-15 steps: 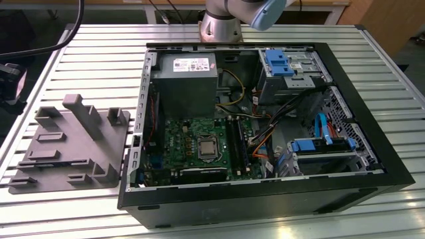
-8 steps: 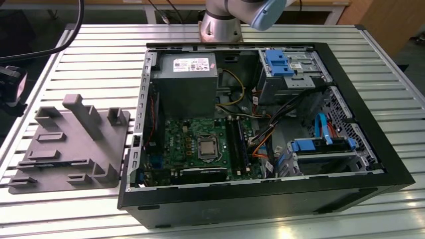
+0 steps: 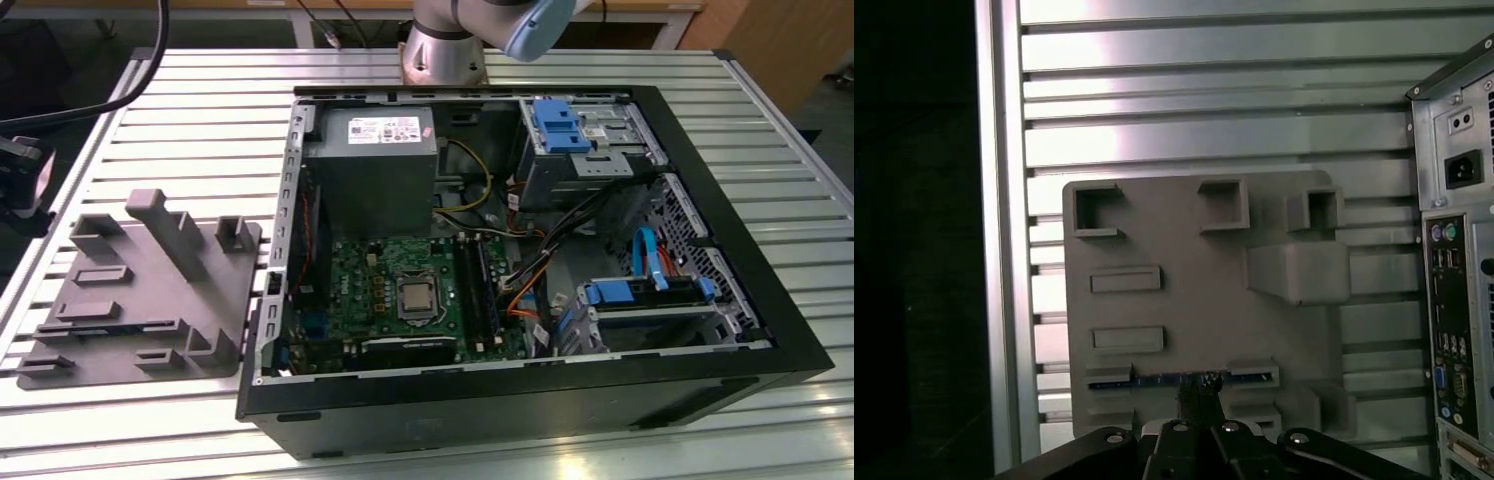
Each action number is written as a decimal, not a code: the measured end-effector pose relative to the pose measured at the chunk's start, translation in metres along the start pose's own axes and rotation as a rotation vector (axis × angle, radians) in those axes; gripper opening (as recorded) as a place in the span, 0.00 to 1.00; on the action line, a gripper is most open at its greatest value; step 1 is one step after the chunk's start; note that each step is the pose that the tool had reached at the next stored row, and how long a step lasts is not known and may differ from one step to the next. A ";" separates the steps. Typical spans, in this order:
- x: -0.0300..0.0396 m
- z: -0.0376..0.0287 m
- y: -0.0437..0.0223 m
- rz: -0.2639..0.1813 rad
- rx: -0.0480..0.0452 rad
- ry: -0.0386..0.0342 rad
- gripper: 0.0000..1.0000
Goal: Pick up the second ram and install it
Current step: 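Reach for the second ram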
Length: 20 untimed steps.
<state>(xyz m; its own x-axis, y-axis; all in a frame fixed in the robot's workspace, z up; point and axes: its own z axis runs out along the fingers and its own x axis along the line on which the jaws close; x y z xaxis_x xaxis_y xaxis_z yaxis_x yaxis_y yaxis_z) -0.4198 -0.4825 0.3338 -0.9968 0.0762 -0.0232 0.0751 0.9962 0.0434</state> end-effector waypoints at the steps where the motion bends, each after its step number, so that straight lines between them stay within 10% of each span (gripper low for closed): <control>1: 0.0000 0.0003 -0.0002 0.000 -0.0001 -0.0001 0.11; 20: 0.0003 0.0040 -0.0025 0.000 0.0001 -0.0001 0.11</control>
<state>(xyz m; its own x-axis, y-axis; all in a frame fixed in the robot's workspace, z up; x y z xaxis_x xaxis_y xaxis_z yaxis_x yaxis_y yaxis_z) -0.4201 -0.4848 0.3298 -0.9968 0.0762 -0.0233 0.0751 0.9962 0.0433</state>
